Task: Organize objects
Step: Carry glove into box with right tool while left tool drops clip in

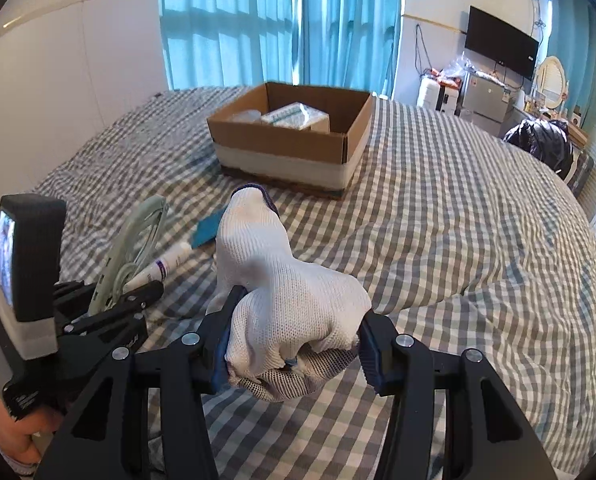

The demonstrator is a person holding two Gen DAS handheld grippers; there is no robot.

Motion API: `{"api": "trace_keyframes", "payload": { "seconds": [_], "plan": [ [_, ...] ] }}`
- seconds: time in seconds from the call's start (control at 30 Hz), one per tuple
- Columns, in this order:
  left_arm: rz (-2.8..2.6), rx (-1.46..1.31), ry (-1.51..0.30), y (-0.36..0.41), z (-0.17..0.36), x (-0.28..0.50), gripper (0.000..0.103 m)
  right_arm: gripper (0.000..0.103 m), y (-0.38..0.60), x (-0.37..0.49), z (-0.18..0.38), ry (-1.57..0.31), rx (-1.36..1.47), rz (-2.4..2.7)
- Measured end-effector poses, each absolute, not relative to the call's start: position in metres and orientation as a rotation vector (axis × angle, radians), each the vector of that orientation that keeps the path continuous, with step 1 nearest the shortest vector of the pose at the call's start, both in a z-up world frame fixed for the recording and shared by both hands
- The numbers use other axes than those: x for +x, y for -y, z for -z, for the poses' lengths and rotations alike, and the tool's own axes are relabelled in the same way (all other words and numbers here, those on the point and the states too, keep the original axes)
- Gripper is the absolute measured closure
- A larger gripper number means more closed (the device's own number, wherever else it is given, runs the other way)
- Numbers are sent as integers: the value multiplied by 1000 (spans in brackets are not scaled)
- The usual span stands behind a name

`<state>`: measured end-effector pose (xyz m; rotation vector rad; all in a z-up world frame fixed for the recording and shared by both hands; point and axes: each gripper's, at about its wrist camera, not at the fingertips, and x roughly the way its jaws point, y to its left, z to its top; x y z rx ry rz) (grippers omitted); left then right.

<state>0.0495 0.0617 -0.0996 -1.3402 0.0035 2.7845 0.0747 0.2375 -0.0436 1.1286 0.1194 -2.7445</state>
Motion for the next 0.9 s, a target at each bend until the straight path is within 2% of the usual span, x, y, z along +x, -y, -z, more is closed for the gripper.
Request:
{"api": "trace_keyframes", "payload": {
  "seconds": [0.3,0.57,0.8,0.9],
  "plan": [
    [-2830,-1232,58,-58,47,63,89,52,-237,79,4,-80,1015,2812],
    [-2862,-1129,44,-60,8,51,89,52,-246,49,-23,9,961,2869],
    [-2887,-1061,57,-55,-11,1,89,52,-256,-12,-28,26,962,2893],
    [-2905,-1034,51,-57,-22,-31,89,52,-261,-47,-28,103,974,2894]
  ]
}}
